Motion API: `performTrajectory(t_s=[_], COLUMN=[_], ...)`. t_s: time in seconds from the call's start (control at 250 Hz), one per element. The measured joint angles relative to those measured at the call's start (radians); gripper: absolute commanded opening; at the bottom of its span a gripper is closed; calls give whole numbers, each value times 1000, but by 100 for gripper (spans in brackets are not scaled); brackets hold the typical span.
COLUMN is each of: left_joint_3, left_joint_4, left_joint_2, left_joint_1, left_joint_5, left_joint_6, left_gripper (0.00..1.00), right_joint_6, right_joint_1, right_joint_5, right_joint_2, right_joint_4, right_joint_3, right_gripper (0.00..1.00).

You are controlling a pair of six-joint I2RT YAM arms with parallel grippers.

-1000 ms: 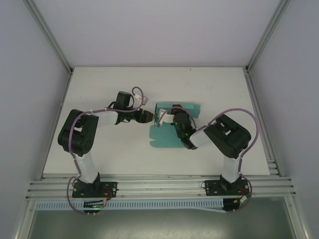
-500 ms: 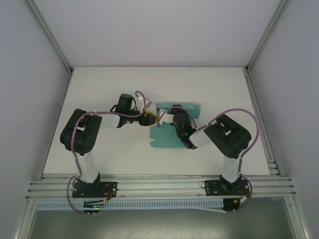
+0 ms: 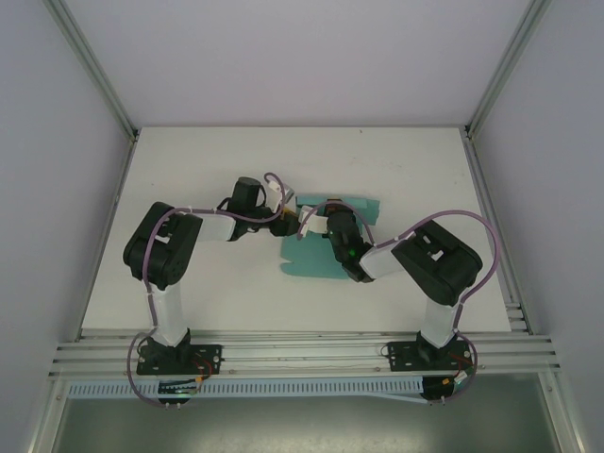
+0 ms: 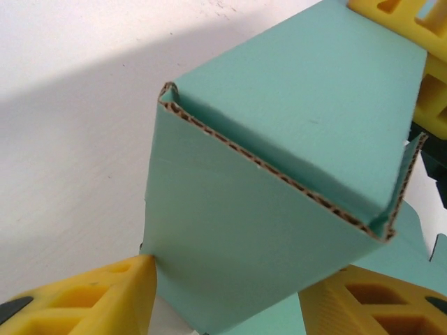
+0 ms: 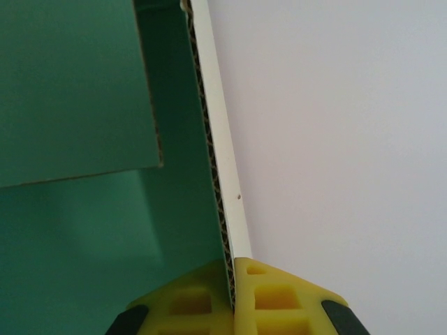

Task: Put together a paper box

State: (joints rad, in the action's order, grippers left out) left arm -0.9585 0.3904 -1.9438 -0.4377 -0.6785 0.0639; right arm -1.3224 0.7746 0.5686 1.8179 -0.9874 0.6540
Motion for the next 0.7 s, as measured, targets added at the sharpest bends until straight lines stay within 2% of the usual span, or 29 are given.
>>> performTrajectory(t_s=[0.028, 0.1, 0.176, 0.428, 0.576, 0.7], left_joint_3=[0, 0, -1, -18, -47, -67], left_joint_4=[3, 7, 13, 27, 24, 18], left_joint_2=[0, 0, 0, -5, -16, -25], left_joint_1=[-4, -19, -34, -42, -64, -87], left_joint_5=[15, 55, 84, 149, 262, 360], left_joint_6=[1, -8, -10, -6, -7, -15], left_gripper=[65, 65, 59, 23, 0, 0], right_joint_6=[3, 15, 24, 48, 87, 127], right_joint_1=[0, 0, 0, -2, -4, -5], right_joint_5=[2, 4, 6, 15, 27, 33], right_joint_2=[0, 0, 0, 0, -3, -16], right_joint_4=[1, 2, 2, 22, 72, 96], right_joint_3=[0, 0, 0, 2, 13, 16], right_gripper=[0, 0, 0, 0, 0, 3])
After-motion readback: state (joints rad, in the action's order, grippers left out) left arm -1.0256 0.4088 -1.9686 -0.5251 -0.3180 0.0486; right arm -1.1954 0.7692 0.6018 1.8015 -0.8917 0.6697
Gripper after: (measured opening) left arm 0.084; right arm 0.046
